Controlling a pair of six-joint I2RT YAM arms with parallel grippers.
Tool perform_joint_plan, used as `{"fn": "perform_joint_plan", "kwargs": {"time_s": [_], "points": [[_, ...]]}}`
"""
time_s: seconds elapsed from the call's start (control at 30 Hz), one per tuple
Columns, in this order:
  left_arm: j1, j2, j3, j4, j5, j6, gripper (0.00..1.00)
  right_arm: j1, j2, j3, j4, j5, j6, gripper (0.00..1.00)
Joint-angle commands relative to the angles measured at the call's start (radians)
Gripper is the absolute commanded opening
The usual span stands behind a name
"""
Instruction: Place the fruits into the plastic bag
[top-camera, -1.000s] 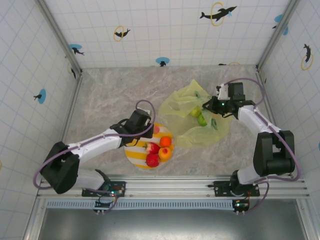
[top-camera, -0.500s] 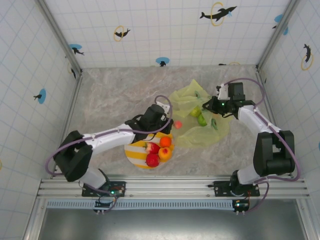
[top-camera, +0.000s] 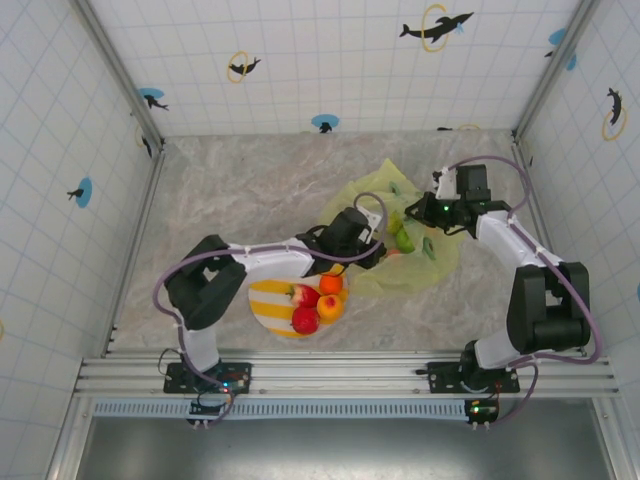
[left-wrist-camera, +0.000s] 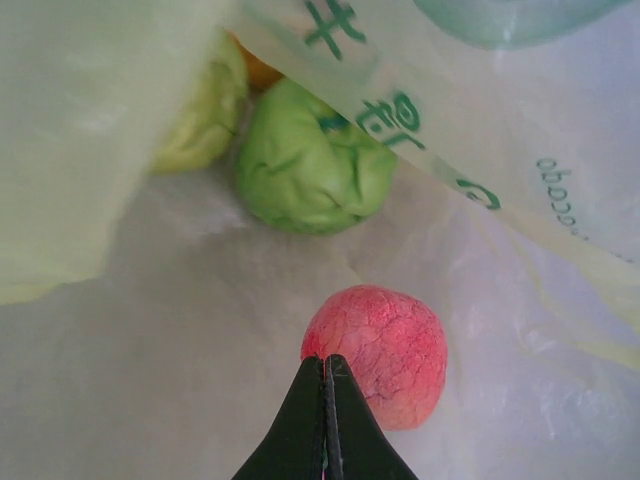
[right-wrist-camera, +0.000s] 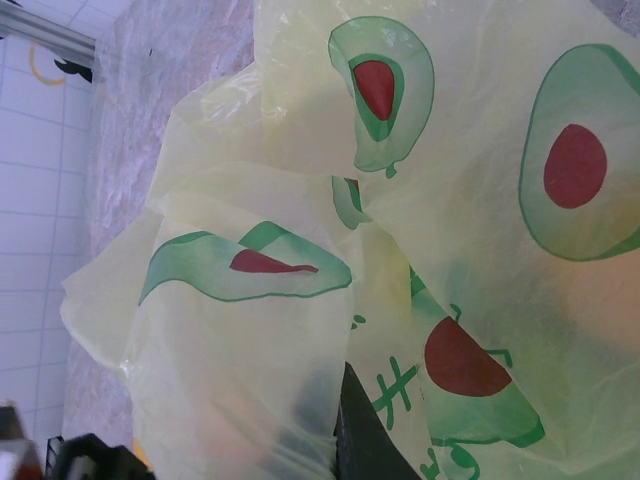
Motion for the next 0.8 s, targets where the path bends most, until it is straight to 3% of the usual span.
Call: {"fn": "perform_joint_plan", "kwargs": {"time_s": [0.0, 0.27, 0.53, 0.77], "points": [[-0.012, 0.044, 0.043, 0.061, 0.056, -0.025, 0.00, 0.003, -0.026, -0.006, 0.004, -0.004, -0.003, 0.05], [-0.013, 0.132, 0.096, 0.149, 0.098, -0.094, 0.00, 0.008, -0.021, -0.011, 0.005, -0.003, 0.000, 0.05], [-0.014, 0.139, 0.113, 0.137, 0.099, -0.086, 0.18, 0.006, -0.024, -0.012, 0.001, 0.001, -0.007, 0.05], [-0.006, 0.067, 0.071, 0.115, 0.067, -0.046, 0.26, 0.006, -0.025, -0.011, -0.001, 0.000, -0.007, 0.05]]}}
